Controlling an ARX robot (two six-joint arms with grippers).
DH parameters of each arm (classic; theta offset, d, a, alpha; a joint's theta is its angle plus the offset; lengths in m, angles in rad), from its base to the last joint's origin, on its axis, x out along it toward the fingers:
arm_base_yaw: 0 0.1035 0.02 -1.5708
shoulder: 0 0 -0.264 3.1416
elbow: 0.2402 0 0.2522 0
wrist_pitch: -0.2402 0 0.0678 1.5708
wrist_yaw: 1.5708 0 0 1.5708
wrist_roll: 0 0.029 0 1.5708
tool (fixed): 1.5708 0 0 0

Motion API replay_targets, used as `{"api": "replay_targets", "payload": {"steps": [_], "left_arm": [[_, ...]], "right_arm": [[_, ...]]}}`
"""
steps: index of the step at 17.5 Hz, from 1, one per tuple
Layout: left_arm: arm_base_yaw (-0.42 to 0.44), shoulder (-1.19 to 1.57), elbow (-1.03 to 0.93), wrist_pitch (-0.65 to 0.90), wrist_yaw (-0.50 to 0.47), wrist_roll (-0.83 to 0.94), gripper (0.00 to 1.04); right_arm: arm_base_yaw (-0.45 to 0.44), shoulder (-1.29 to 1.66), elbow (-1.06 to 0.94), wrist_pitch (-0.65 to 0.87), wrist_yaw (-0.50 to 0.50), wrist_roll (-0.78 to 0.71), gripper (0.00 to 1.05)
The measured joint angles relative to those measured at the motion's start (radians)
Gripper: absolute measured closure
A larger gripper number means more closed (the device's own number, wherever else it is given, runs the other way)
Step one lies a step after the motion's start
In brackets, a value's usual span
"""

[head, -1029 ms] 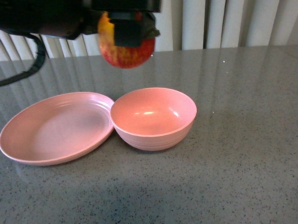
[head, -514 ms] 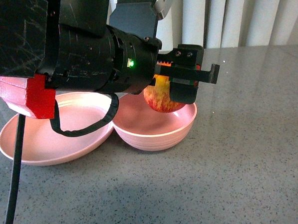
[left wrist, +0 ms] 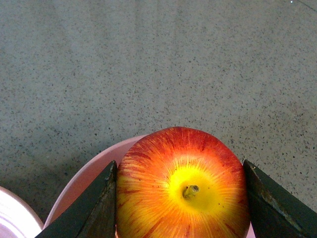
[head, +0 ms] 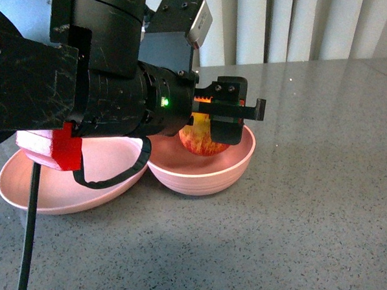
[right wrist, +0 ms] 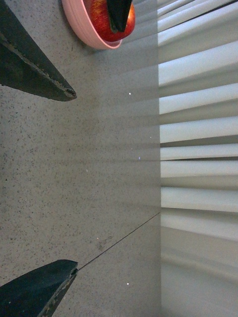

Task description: Move apple from plate to bowl

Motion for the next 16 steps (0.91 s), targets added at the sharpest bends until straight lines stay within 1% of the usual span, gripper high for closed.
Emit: {"api": "replay_targets", "payload": {"steps": [4,7,8,9,14,16], "left_arm": [[0.006,0.021,0.0,0.003,-0.001,-0.003,0.39],[0.011,0.02,0.0,0.005,0.006,-0.004,0.07],[0.011,0.018,0.0,0.005,0.013,-0.003,0.05],[0.011,0.012,0.0,0.004,0.014,-0.003,0.08],[0.027,-0.135,-0.003,0.013,0.013,-0.003,0.07],[0.059,-0.344,-0.076,0.066,-0.052,0.05,0.07]], "right_arm": [[0.0,0.0,0.0,0.0,0.0,0.0,0.07],[0.0,0.0,0.0,0.0,0.0,0.0,0.07],[0.0,0.0,0.0,0.0,0.0,0.0,0.07],[0.0,0.0,0.0,0.0,0.0,0.0,0.07],[0.0,0.0,0.0,0.0,0.0,0.0,0.07],[0.0,0.0,0.0,0.0,0.0,0.0,0.07]]}}
